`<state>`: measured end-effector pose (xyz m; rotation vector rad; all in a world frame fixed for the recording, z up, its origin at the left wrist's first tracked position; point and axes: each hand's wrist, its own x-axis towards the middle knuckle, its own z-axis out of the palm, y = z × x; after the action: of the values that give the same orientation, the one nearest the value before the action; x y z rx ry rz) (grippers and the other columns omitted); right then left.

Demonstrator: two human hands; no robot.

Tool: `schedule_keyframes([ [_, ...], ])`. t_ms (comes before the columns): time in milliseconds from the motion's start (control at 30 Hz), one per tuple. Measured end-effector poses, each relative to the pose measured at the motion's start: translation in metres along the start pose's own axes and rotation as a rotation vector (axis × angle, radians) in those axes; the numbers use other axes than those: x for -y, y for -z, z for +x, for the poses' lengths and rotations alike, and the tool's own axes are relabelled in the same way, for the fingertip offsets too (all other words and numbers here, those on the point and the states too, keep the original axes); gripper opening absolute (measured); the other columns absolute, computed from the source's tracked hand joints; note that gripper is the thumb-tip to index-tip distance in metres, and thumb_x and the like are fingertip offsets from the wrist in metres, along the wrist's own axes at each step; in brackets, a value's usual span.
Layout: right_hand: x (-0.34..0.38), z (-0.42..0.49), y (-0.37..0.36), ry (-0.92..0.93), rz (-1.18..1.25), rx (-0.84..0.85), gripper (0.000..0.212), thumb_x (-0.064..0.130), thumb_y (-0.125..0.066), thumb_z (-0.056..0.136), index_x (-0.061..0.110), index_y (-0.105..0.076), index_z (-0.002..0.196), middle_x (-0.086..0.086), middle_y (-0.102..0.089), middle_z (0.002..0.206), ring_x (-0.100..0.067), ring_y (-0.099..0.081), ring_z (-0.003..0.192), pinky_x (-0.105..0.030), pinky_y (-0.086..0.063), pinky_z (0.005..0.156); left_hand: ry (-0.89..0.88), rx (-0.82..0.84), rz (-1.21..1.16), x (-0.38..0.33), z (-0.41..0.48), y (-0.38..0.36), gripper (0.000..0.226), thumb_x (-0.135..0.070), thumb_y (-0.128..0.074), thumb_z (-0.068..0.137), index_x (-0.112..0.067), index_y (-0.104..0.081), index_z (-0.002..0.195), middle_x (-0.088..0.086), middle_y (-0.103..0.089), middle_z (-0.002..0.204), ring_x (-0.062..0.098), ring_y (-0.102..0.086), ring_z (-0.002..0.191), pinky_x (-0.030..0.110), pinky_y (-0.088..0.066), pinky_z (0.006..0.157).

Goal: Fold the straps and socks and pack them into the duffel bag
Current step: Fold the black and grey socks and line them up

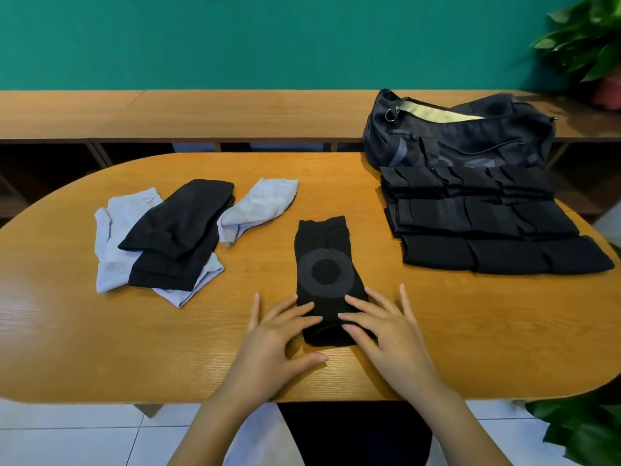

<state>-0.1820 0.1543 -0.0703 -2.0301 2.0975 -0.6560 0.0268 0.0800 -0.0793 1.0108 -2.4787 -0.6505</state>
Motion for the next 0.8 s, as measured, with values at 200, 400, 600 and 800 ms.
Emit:
schedule_keyframes([
  [200, -0.005, -0.001, 0.002, -0.033, 0.127, -0.042, 0.066, 0.084, -0.023, 0.081, 0.046, -0.064, 0.115, 0.036, -0.048, 0.127, 0.007, -0.028, 0.137, -0.031, 0.019, 0.117, 0.037, -0.263, -0.003, -0.004, -0.001, -0.013, 0.039, -0.052, -0.046, 0.086, -0.038, -0.066, 0.116, -0.024, -0.062, 0.122, -0.005, -0.040, 0.126, 0.044, -0.011, 0.116],
  [400, -0.010, -0.010, 0.010, -0.059, 0.095, -0.029, 0.038, 0.059, -0.057, 0.082, 0.049, -0.056, 0.119, 0.035, -0.051, 0.122, 0.006, -0.034, 0.131, -0.033, 0.016, 0.117, 0.136, -0.347, -0.067, -0.008, -0.002, -0.013, 0.038, -0.056, -0.042, 0.086, -0.040, -0.069, 0.108, -0.028, -0.064, 0.109, -0.003, -0.047, 0.117, 0.036, -0.016, 0.110],
  [600, -0.002, -0.011, 0.008, -0.169, 0.143, -0.197, 0.019, 0.036, -0.065, 0.086, 0.032, -0.073, 0.103, 0.033, -0.053, 0.088, 0.000, -0.050, 0.099, -0.041, -0.013, 0.120, 0.264, -0.439, -0.010, -0.017, -0.004, -0.011, 0.039, -0.057, -0.050, 0.081, -0.031, -0.075, 0.096, -0.026, -0.064, 0.084, 0.004, -0.052, 0.091, 0.030, -0.022, 0.089],
  [800, 0.003, -0.007, 0.006, -0.285, 0.207, -0.223, 0.029, 0.039, -0.070, 0.084, 0.035, -0.063, 0.112, 0.022, -0.060, 0.078, 0.004, -0.047, 0.091, -0.036, -0.031, 0.110, 0.383, -0.421, 0.010, -0.023, -0.001, -0.007, 0.036, -0.042, -0.069, 0.082, -0.036, -0.064, 0.117, -0.025, -0.059, 0.070, 0.003, -0.050, 0.085, 0.028, -0.020, 0.086],
])
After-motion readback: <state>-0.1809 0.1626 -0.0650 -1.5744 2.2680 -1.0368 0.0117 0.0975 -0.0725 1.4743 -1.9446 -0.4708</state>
